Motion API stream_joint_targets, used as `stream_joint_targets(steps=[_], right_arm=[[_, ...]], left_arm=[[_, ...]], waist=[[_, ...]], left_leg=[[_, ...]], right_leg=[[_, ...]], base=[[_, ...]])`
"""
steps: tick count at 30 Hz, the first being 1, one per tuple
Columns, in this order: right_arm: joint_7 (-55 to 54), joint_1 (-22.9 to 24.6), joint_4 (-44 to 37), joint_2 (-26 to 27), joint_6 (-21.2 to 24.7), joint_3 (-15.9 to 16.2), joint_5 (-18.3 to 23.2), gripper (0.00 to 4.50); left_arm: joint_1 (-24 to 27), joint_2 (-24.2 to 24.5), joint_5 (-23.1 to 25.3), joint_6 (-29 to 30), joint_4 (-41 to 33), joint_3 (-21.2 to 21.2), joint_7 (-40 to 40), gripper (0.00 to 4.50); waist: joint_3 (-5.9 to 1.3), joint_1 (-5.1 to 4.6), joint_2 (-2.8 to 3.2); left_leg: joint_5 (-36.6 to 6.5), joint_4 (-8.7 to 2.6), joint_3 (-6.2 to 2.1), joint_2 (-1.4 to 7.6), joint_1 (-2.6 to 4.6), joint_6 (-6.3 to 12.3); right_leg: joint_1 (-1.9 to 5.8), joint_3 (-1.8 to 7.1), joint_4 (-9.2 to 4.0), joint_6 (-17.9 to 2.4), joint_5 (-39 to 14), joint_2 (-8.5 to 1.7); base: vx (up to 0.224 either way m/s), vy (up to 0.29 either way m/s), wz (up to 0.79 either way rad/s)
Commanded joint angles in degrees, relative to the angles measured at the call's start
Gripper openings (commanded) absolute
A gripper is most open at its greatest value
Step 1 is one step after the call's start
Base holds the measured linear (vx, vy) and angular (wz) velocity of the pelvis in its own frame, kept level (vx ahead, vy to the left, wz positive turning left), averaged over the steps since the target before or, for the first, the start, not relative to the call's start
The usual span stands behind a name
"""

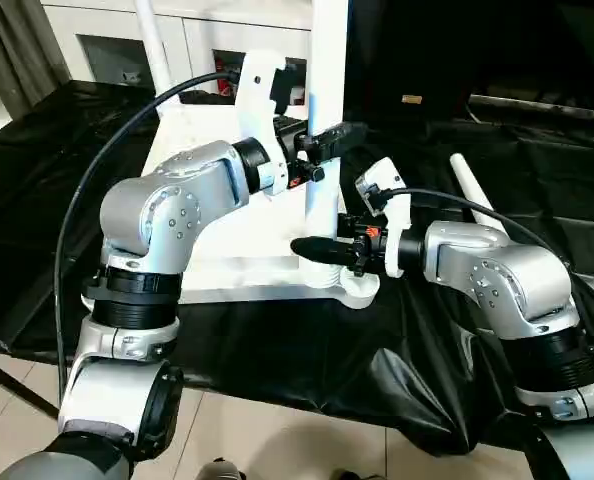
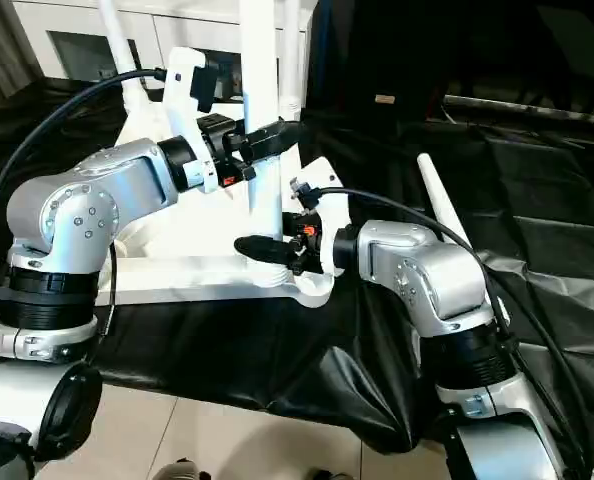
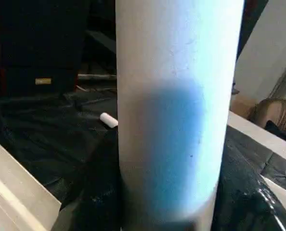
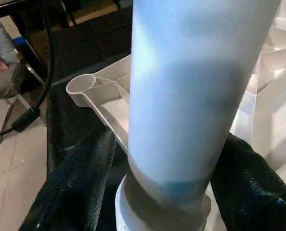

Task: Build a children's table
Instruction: Pick table leg

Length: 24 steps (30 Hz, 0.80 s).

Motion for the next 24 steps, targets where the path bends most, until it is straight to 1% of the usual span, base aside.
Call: stream_joint_targets(steps=[1, 3, 7, 9, 11, 16, 18, 19, 21, 22, 23, 24], right_arm=[[0.69, -0.28, -0.04, 0.21, 0.26, -0.09, 0.79, 3.03], [0.65, -0.34, 0.03, 0.26, 0.34, -0.35, 0.89, 3.03], [0.64, -0.4, 0.1, 0.18, 0.38, -0.95, 1.12, 3.03], [0.57, -0.39, 0.01, 0.18, 0.46, -1.22, 1.26, 3.03], [0.46, -0.38, -0.29, 0.4, 0.87, -2.15, 2.01, 3.03], [0.27, -0.6, -0.43, 0.94, 1.41, -3.29, 3.16, 3.03], [0.86, -0.57, -0.55, 0.9, 1.63, -3.27, 3.72, 3.33], [0.93, -0.57, -0.6, 0.82, 1.66, -3.13, 3.68, 3.33], [0.55, -0.55, -0.75, 0.53, 1.4, -2.55, 2.93, 3.52], [0.34, -0.55, -0.7, 0.47, 1.23, -2.36, 2.6, 3.52], [0.22, -0.55, -0.65, 0.44, 1.13, -2.28, 2.41, 3.7], [0.17, -0.57, -0.59, 0.46, 1.18, -2.32, 2.4, 3.7]], left_arm=[[-0.18, 0.14, -0.49, 0.32, -1.63, -0.65, -0.65, 1.84], [-0.21, 0.19, -0.47, 0.29, -1.57, -0.68, -0.79, 1.84], [-0.51, 0.41, -0.25, -0.06, -0.97, -0.65, -1.1, 1.84], [-0.55, 0.46, -0.24, -0.1, -0.88, -0.62, -1.24, 1.84], [-0.43, 0.49, -0.24, -0.08, -0.92, -0.66, -1.52, 1.84], [-0.37, 0.48, -0.12, -0.11, -0.81, -0.73, -1.63, 1.84], [-0.41, 0.48, -0.17, -0.08, -0.84, -0.69, -1.65, 1.84], [-0.45, 0.47, -0.18, -0.06, -0.81, -0.64, -1.61, 1.84], [-0.49, 0.52, -0.17, -0.02, -0.81, -0.65, -1.67, 1.84], [-0.52, 0.53, -0.12, -0.01, -0.79, -0.63, -1.75, 1.84], [-0.53, 0.54, -0.08, -0.01, -0.78, -0.62, -1.8, 1.84], [-0.54, 0.55, -0.07, 0.0, -0.78, -0.62, -1.82, 1.84]], waist=[[-5.34, -0.09, -0.23], [-5.38, -0.08, -0.28], [-5.42, -0.07, -0.04], [-5.4, -0.09, -0.06], [-5.41, -0.06, 0.07], [-5.42, -0.07, -0.09], [-5.42, -0.04, 0.02], [-5.44, -0.04, -0.02], [-5.41, -0.07, -0.03], [-5.41, -0.04, 0.03], [-5.4, -0.05, 0.0], [-5.39, -0.06, -0.02]], left_leg=[[-4.21, -3.58, 1.3, 0.17, -0.47, 2.04], [-3.99, -3.56, 1.29, 0.19, -0.53, 2.04], [-3.97, -3.61, 1.21, 0.34, -0.41, 2.06], [-4.16, -3.61, 1.24, 0.31, -0.4, 2.05], [-4.24, -3.63, 1.24, 0.33, -0.34, 2.12], [-4.08, -3.6, 1.24, 0.3, -0.42, 2.13], [-4.08, -3.63, 1.21, 0.36, -0.35, 2.12], [-3.9, -3.6, 1.21, 0.37, -0.37, 2.11], [-4.15, -3.63, 1.23, 0.35, -0.34, 2.03], [-4.13, -3.62, 1.22, 0.33, -0.36, 2.01], [-4.14, -3.64, 1.22, 0.33, -0.37, 1.95], [-4.17, -3.61, 1.25, 0.29, -0.39, 1.97]], right_leg=[[5.14, 2.83, -4.57, 2.14, -21.4, -2.85], [5.2, 2.87, -4.49, 1.91, -20.91, -2.87], [5.2, 2.95, -4.35, 0.99, -19.97, -2.88], [5.23, 2.95, -4.37, 0.75, -19.92, -2.9], [5.23, 2.99, -4.36, 0.54, -19.97, -2.95], [5.3, 3.02, -4.22, 0.15, -19.63, -2.92], [5.27, 3.03, -4.24, 0.07, -19.65, -2.94], [5.27, 3.06, -4.18, 0.01, -19.37, -2.93], [5.28, 3.05, -4.22, -0.03, -19.61, -2.95], [5.28, 3.06, -4.2, -0.05, -19.61, -2.96], [5.29, 3.05, -4.23, 0.0, -19.71, -2.96], [5.28, 3.05, -4.28, 0.08, -19.83, -2.94]], base=[[0.0, 0.0, 0.0], [0.0, 0.0, 0.0], [0.0, 0.0, 0.0], [0.0, 0.0, 0.0], [0.0, 0.0, 0.0], [0.0, 0.0, 0.0], [0.0, 0.0, 0.0], [0.0, 0.0, 0.0], [0.0, 0.0, 0.0], [0.0, 0.0, 0.0], [0.0, 0.0, 0.0], [0.0, 0.0, 0.0]])
